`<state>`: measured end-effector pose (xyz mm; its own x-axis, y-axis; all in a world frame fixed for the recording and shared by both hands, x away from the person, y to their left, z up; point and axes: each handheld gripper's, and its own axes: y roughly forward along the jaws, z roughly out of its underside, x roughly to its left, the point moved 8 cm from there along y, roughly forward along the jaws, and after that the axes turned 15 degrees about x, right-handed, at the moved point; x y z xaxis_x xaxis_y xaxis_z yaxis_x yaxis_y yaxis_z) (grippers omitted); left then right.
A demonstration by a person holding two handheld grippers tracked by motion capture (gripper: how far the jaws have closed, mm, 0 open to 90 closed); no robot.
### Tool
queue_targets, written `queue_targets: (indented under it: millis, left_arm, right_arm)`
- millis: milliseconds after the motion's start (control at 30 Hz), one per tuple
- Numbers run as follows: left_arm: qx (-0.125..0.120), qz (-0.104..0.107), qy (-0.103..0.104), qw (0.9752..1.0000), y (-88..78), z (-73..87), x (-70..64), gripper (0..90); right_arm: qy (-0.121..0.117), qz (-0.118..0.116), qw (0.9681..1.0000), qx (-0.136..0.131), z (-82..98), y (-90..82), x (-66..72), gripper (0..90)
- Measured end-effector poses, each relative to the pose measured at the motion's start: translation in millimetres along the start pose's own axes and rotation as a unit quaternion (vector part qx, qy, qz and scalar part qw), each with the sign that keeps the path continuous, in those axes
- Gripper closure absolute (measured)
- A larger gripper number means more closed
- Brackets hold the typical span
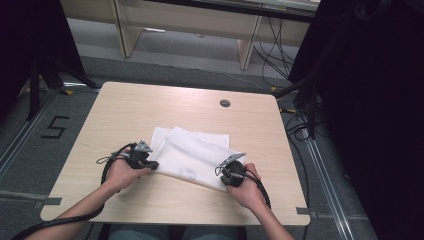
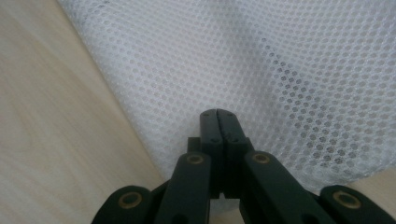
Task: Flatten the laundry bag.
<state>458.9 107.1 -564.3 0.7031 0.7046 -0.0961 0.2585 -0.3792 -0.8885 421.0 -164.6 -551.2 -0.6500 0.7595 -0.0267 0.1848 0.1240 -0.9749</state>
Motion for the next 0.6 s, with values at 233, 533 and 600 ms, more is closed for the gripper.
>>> queue_targets:
  millis: [233,533,600]
  left_arm:
    - [-0.008,0.003,-0.002,1.0,5.4,-10.4,2.8,85.2]
    - [-0.012,-0.004,-0.001,0.9999,9.8,-19.3,8.1,84.7]
    - [-0.014,-0.006,-0.003,0.9999,11.0,-21.3,8.4,84.7]
  right_arm:
    - [0.02,0.002,0.9998,0.0,-4.3,3.4,-14.2,90.0]
    - [0.024,0.001,0.9997,-0.008,-9.6,6.0,-25.3,90.0]
    - [0.023,0.003,0.9997,-0.012,-11.3,7.0,-27.7,90.0]
